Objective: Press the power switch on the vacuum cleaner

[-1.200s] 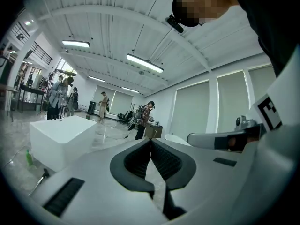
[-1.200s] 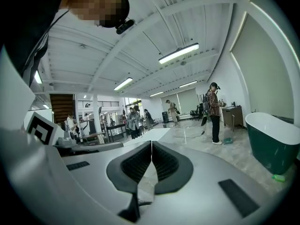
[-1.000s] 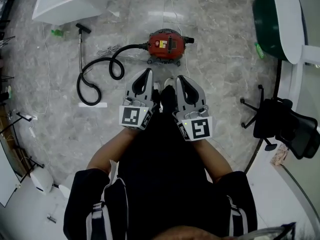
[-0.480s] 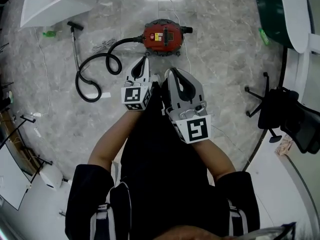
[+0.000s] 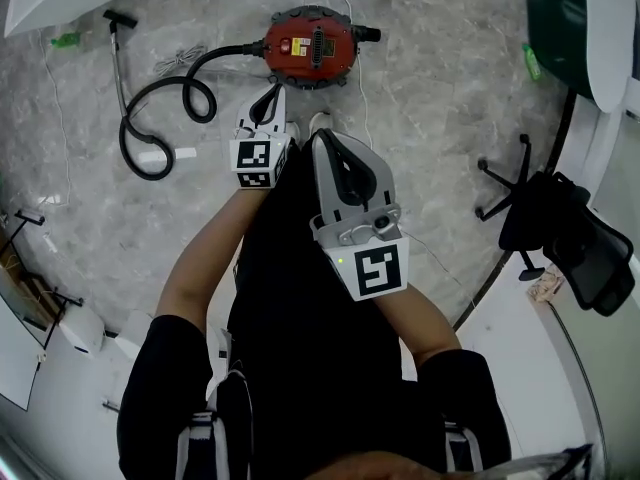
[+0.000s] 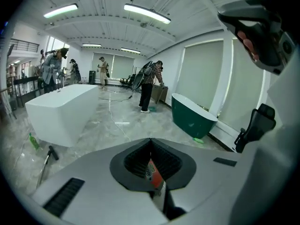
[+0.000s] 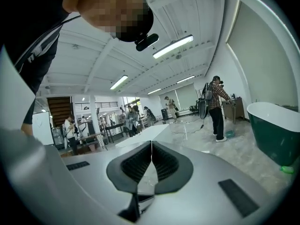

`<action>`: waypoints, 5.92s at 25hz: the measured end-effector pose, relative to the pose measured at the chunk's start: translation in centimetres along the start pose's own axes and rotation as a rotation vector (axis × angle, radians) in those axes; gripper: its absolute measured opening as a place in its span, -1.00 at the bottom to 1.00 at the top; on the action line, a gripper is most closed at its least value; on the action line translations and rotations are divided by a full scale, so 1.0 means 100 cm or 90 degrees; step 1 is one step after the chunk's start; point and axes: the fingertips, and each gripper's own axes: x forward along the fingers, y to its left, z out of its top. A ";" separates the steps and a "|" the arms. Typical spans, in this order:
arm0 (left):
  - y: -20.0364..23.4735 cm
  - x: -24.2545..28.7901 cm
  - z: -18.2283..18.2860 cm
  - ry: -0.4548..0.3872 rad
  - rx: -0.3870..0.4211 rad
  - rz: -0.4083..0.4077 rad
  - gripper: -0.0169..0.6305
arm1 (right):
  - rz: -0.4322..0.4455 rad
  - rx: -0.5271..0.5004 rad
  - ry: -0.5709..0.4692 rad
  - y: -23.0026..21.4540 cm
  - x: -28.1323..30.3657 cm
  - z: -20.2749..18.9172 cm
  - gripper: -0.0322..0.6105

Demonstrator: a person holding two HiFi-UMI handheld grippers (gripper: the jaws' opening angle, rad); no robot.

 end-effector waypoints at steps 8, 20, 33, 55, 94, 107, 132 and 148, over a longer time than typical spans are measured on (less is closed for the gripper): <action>0.025 0.063 -0.062 0.046 0.072 0.009 -0.89 | 0.026 -0.009 -0.004 -0.015 0.021 -0.024 -0.84; 0.059 0.120 -0.119 0.114 -0.031 0.029 -0.89 | -0.022 -0.062 -0.005 -0.070 0.041 -0.064 -0.84; 0.083 0.184 -0.192 0.180 -0.010 0.007 -0.89 | -0.020 -0.098 0.033 -0.078 0.038 -0.119 -0.84; 0.108 0.238 -0.234 0.269 -0.089 -0.025 -0.89 | -0.035 -0.120 0.088 -0.091 0.035 -0.153 -0.84; 0.006 0.059 -0.075 -0.018 -0.023 -0.060 -0.89 | -0.057 -0.042 0.060 -0.035 0.015 -0.113 -0.84; -0.019 -0.084 0.056 -0.116 -0.023 -0.033 -0.89 | -0.021 -0.078 0.024 0.007 -0.023 -0.021 -0.84; -0.081 -0.209 0.200 -0.299 -0.019 -0.023 -0.89 | 0.082 -0.099 -0.017 0.053 -0.045 0.054 -0.84; -0.120 -0.220 0.224 -0.381 0.045 0.028 -0.89 | 0.103 -0.118 -0.080 0.031 -0.053 0.083 -0.84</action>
